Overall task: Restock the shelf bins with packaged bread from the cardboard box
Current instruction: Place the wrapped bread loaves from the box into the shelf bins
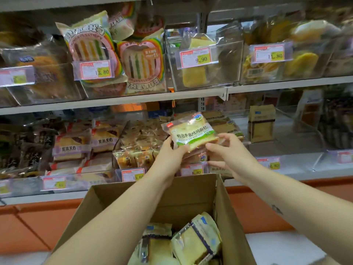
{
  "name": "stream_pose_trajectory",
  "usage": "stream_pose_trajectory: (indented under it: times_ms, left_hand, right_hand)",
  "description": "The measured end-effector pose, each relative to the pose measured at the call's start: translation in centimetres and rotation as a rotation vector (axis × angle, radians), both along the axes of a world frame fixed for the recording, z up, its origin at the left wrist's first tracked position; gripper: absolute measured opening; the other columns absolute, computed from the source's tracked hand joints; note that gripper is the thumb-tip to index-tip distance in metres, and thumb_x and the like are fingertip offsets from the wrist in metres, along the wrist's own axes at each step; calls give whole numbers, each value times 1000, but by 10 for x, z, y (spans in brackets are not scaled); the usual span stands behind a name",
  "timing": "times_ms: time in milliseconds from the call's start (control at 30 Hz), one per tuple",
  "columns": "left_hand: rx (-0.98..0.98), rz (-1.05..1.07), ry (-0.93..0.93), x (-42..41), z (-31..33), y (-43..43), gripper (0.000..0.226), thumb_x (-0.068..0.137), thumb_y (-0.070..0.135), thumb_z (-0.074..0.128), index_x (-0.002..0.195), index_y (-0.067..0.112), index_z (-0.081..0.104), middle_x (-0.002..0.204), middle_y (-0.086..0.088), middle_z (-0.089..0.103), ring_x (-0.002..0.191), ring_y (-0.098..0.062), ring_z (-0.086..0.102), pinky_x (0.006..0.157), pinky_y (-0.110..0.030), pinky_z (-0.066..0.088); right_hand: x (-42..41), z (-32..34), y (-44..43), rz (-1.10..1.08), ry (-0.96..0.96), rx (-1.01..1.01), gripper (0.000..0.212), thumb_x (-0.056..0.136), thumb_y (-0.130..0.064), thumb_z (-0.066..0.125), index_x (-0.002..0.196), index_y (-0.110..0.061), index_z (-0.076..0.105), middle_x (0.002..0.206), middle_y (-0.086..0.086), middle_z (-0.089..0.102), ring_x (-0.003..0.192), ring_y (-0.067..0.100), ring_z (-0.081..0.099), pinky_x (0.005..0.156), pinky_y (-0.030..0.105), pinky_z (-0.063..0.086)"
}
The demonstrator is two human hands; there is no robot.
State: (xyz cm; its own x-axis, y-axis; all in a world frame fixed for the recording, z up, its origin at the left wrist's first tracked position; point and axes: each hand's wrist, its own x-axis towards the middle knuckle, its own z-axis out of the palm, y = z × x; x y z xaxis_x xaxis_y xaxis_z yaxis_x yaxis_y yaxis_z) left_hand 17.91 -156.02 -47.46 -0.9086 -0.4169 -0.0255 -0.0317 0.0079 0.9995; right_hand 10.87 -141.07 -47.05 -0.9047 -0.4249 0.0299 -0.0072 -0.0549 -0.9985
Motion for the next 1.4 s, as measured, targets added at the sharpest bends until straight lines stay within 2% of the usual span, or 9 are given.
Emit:
stream_pose_trajectory:
  times_ms: [133, 200, 333, 533, 700, 833, 1200, 1300, 1400]
  left_hand:
    - [94, -41, -5, -27, 1, -7, 50, 93, 18, 59, 140, 16, 42, 121, -4, 65, 96, -17, 70, 89, -42, 55]
    - [62, -66, -10, -42, 6, -5, 42, 94, 23, 58, 134, 16, 47, 116, -3, 68, 93, -15, 71, 88, -37, 56]
    - [-359, -114, -71, -73, 14, -8, 58, 91, 49, 54, 142, 27, 40, 130, 3, 59, 111, -16, 61, 99, -40, 48]
    - [-1121, -51, -107, -105, 5, -30, 49, 96, 43, 48, 142, 27, 42, 138, -1, 54, 124, -19, 51, 101, -36, 45]
    - [-1188, -323, -248, -119, -4, -40, 56, 90, 63, 42, 141, 42, 36, 146, 5, 44, 126, -16, 47, 101, -34, 42]
    - [-1391, -394, -240, -128, -10, -43, 59, 86, 69, 42, 140, 48, 29, 155, 13, 19, 140, -19, 23, 115, -46, 21]
    - [-1515, -453, -321, -132, -14, -45, 56, 91, 64, 35, 141, 41, 30, 154, 6, 26, 138, -24, 28, 114, -48, 22]
    - [-1524, -444, -312, -127, -7, -39, 56, 94, 59, 38, 145, 39, 27, 154, 4, 28, 135, -23, 34, 108, -40, 30]
    - [-1592, -294, -171, -104, -7, -38, 55, 96, 55, 34, 147, 42, 19, 156, 7, 23, 138, -22, 32, 115, -45, 19]
  right_hand:
    - [-25, 4, 17, 69, 712, 595, 68, 86, -23, 69, 143, -37, 34, 150, -9, 27, 134, 11, 35, 106, 27, 32]
    - [-40, -1, 16, 49, 836, 630, 58, 88, -17, 66, 139, -33, 44, 151, -8, 29, 133, 10, 35, 108, 25, 31]
    - [-81, -8, 13, -177, 810, 496, 43, 90, 2, 56, 126, -20, 61, 141, -2, 47, 117, 4, 45, 102, 19, 37]
    - [-143, -3, -2, -315, 714, 531, 32, 92, -7, 58, 122, -16, 65, 130, 6, 58, 122, 22, 53, 103, 25, 37]
    - [-187, -6, -23, -222, 654, 774, 36, 98, -19, 49, 133, -25, 53, 146, 2, 42, 130, 25, 43, 104, 32, 35]
    - [-207, -14, -25, -54, 686, 1067, 49, 99, -32, 44, 146, -34, 31, 158, -4, 17, 140, 26, 28, 113, 45, 28]
    - [-203, -17, -27, 14, 753, 1286, 57, 99, -45, 31, 151, -34, 10, 161, -6, -4, 143, 29, 19, 115, 48, 16]
    - [-181, -17, -23, -46, 830, 1224, 62, 97, -41, 39, 151, -28, 13, 160, 0, 6, 144, 26, 17, 117, 46, 13]
    - [-140, -17, -19, -56, 984, 1082, 51, 94, -40, 45, 143, -25, 38, 148, 1, 37, 133, 23, 37, 110, 39, 32]
